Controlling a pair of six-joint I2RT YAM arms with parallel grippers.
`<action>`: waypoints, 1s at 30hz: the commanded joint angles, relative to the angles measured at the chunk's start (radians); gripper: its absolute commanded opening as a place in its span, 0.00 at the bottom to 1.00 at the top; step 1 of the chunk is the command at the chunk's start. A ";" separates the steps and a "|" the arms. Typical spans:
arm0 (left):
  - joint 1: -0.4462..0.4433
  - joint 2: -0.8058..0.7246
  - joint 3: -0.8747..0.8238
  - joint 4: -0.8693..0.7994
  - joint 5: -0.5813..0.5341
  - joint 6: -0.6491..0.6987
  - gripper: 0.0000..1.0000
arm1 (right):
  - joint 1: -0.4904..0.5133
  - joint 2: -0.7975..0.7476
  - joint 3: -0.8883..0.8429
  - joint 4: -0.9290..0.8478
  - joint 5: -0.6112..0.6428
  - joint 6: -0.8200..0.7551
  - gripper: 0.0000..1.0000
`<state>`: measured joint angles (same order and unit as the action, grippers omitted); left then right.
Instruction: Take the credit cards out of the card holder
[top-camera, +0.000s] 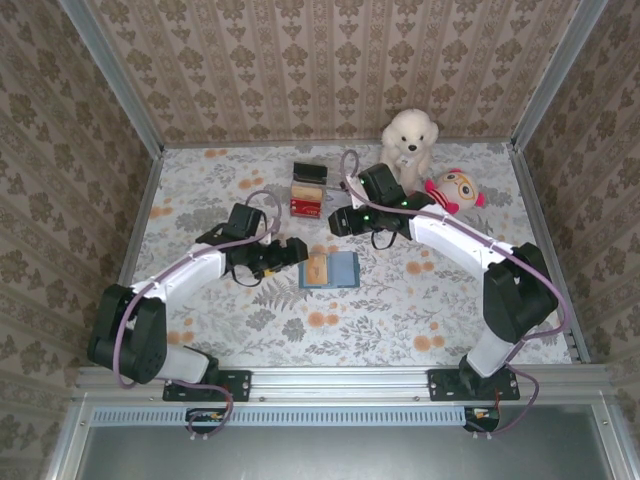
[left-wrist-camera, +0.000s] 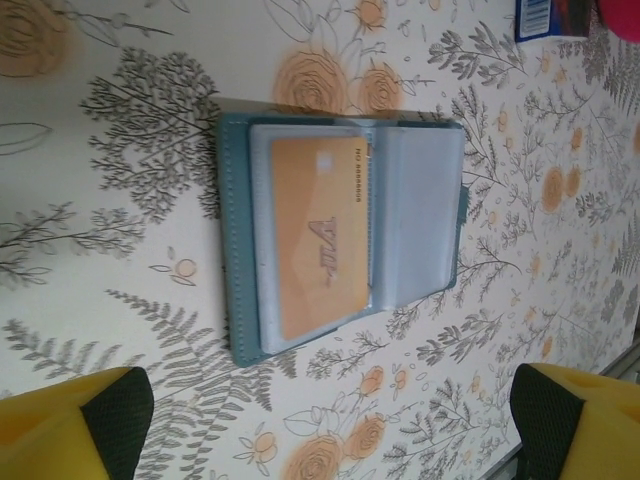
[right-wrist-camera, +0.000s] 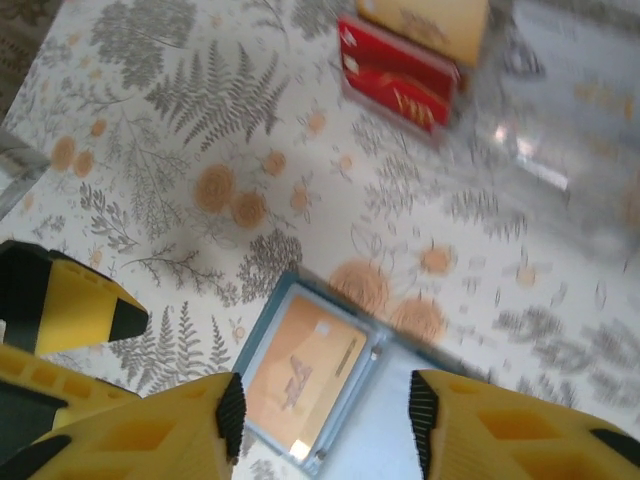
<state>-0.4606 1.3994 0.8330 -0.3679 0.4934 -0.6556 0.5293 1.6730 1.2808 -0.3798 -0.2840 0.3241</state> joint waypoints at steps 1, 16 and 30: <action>-0.047 0.034 0.037 0.028 -0.039 -0.058 0.96 | 0.005 -0.040 -0.111 -0.006 -0.029 0.273 0.48; -0.110 0.162 0.098 0.032 -0.137 -0.126 0.54 | 0.077 0.118 -0.223 0.280 -0.138 0.550 0.41; -0.125 0.296 0.138 0.044 -0.182 -0.164 0.32 | 0.083 0.223 -0.214 0.311 -0.121 0.581 0.28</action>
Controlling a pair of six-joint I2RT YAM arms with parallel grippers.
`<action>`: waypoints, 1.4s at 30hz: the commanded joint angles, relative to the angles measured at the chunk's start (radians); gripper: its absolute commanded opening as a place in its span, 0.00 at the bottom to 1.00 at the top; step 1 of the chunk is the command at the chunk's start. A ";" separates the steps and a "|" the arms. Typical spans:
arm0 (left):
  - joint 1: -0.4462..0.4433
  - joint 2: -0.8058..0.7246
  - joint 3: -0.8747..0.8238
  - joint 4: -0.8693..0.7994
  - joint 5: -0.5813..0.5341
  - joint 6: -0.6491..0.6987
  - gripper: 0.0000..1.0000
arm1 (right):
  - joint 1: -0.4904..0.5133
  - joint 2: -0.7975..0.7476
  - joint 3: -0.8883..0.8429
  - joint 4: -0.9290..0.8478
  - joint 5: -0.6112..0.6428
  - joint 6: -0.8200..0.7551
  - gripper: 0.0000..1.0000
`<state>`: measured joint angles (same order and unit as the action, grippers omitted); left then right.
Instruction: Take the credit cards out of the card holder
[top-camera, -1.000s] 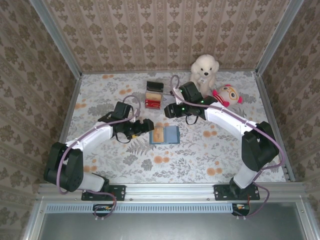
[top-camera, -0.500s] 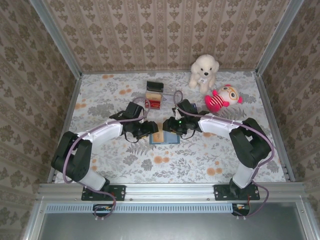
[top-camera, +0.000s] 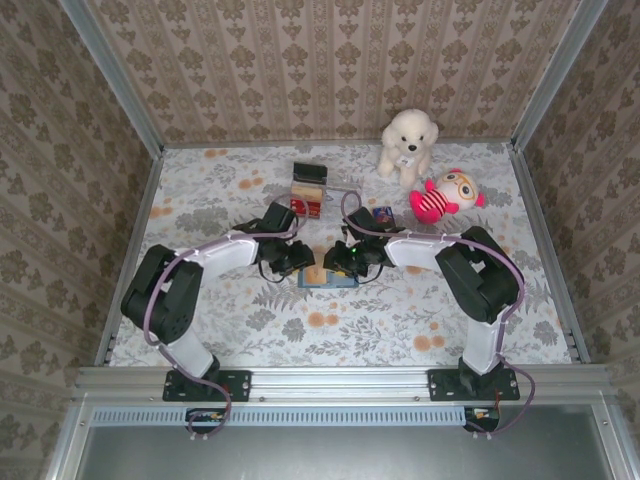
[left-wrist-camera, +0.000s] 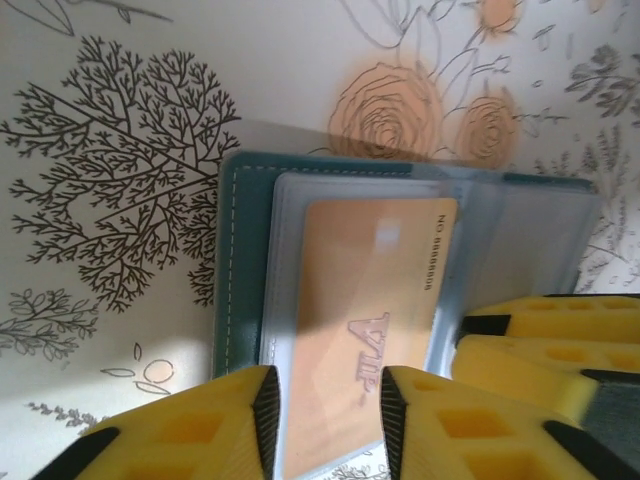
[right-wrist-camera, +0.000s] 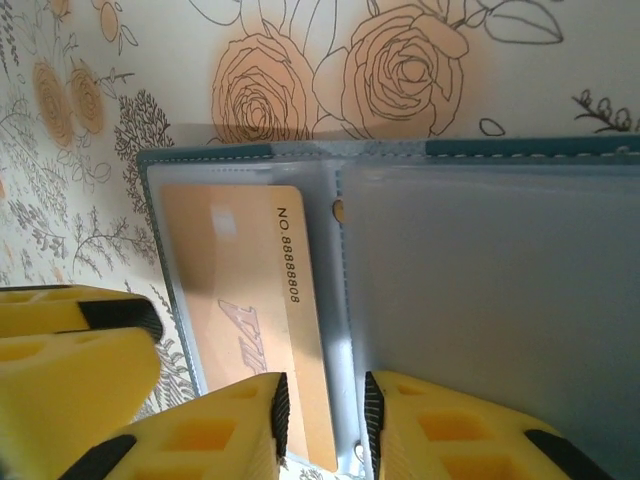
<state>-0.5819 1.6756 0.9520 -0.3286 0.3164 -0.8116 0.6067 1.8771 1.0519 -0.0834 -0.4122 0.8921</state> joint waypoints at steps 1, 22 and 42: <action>-0.004 0.026 0.014 0.004 -0.003 -0.005 0.30 | 0.005 0.021 0.014 0.019 0.007 0.013 0.28; -0.003 0.059 -0.053 -0.001 -0.031 -0.009 0.20 | 0.007 0.051 0.029 0.045 -0.042 -0.009 0.18; -0.001 0.062 -0.075 0.009 -0.035 -0.002 0.19 | 0.007 0.082 0.034 0.039 -0.071 -0.070 0.13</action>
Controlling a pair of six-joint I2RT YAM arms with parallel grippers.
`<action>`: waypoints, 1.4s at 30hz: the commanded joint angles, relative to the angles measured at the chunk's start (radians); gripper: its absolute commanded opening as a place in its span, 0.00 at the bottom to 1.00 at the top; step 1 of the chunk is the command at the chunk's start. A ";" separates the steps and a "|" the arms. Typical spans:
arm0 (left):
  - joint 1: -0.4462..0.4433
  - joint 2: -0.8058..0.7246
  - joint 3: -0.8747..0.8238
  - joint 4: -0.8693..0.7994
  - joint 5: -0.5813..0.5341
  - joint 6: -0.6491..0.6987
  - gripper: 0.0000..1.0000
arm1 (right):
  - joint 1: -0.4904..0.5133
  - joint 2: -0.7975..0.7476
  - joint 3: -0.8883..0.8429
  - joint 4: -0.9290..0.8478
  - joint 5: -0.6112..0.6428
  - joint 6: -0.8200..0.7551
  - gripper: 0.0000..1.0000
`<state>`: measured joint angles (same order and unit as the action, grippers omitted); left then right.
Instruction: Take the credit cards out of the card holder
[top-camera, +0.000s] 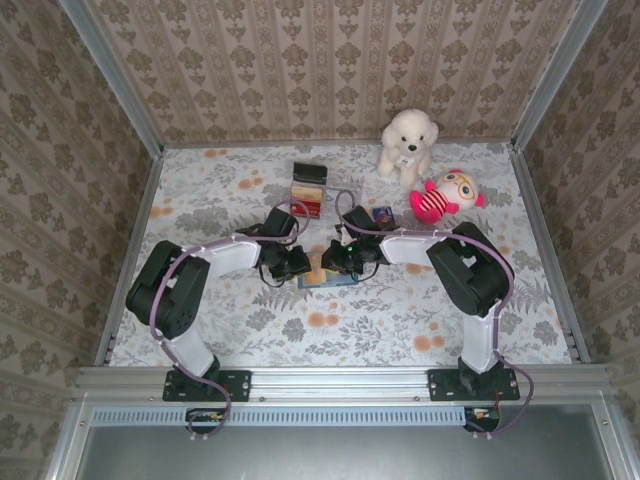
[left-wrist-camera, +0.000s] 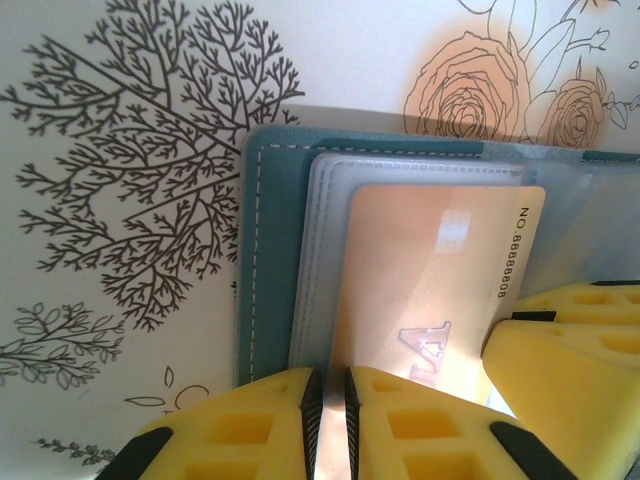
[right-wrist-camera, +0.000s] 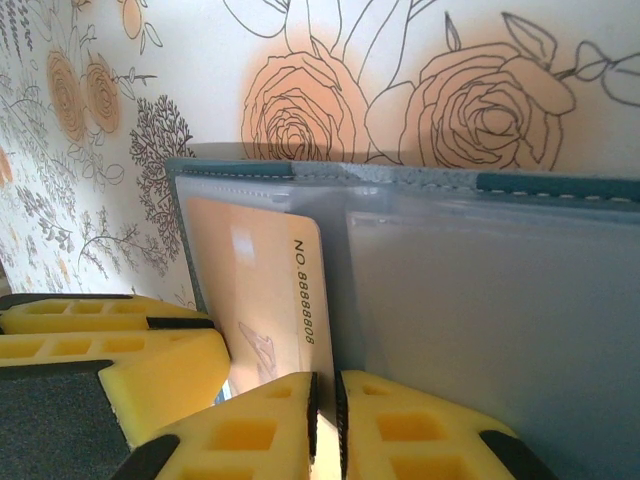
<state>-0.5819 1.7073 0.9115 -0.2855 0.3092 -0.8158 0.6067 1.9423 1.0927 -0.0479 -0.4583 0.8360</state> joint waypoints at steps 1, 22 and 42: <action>-0.001 0.027 -0.036 -0.034 -0.030 0.004 0.19 | 0.008 0.014 -0.007 0.002 -0.022 -0.015 0.12; 0.005 0.002 -0.008 -0.052 -0.016 0.063 0.16 | -0.019 -0.033 -0.049 0.033 -0.060 -0.056 0.13; 0.013 -0.029 -0.046 -0.046 -0.032 0.061 0.22 | -0.037 -0.056 -0.056 -0.008 -0.051 -0.080 0.02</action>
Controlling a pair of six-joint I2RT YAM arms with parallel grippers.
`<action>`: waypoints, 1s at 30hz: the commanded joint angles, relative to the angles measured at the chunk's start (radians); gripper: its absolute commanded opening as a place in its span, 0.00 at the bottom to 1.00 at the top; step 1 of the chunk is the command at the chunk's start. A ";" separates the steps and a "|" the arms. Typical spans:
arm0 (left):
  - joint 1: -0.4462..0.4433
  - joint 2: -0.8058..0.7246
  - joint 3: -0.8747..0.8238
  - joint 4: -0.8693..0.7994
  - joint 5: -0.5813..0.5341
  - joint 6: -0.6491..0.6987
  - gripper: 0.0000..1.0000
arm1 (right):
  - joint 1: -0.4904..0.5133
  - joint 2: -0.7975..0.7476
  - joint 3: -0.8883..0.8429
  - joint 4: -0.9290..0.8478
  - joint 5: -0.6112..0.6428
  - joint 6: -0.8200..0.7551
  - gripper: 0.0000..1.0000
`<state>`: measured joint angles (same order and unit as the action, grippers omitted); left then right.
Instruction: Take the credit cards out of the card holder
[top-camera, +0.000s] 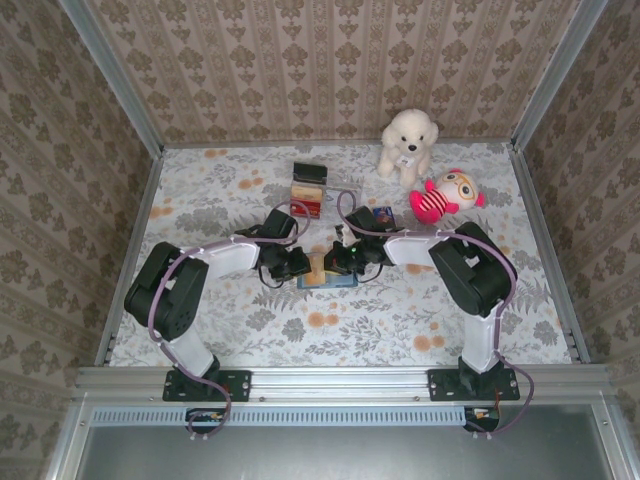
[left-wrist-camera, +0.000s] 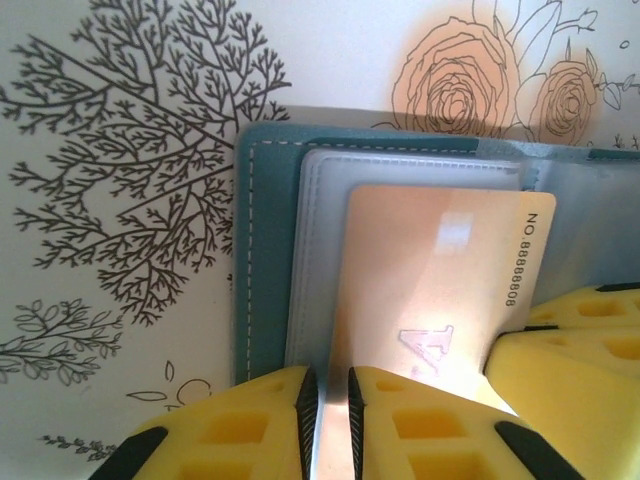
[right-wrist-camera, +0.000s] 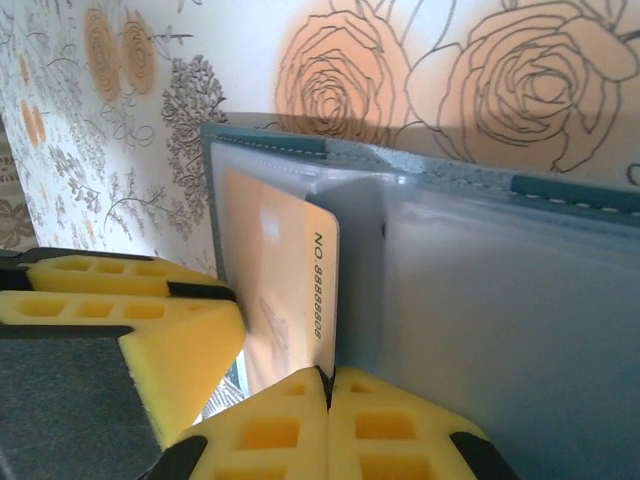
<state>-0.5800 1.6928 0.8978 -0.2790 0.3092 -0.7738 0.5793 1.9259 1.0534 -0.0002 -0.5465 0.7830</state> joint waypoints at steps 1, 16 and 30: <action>0.014 -0.014 -0.034 -0.053 -0.031 0.019 0.22 | -0.015 -0.047 -0.022 -0.062 0.035 -0.034 0.02; 0.047 -0.024 -0.015 -0.002 0.073 0.039 0.28 | -0.042 -0.152 -0.130 0.006 0.038 -0.039 0.00; 0.151 -0.127 0.029 0.220 0.327 0.033 0.65 | -0.171 -0.287 -0.233 0.279 -0.165 -0.033 0.00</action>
<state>-0.4538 1.6016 0.8936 -0.1402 0.5495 -0.7353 0.4351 1.6688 0.8288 0.1646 -0.6170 0.7361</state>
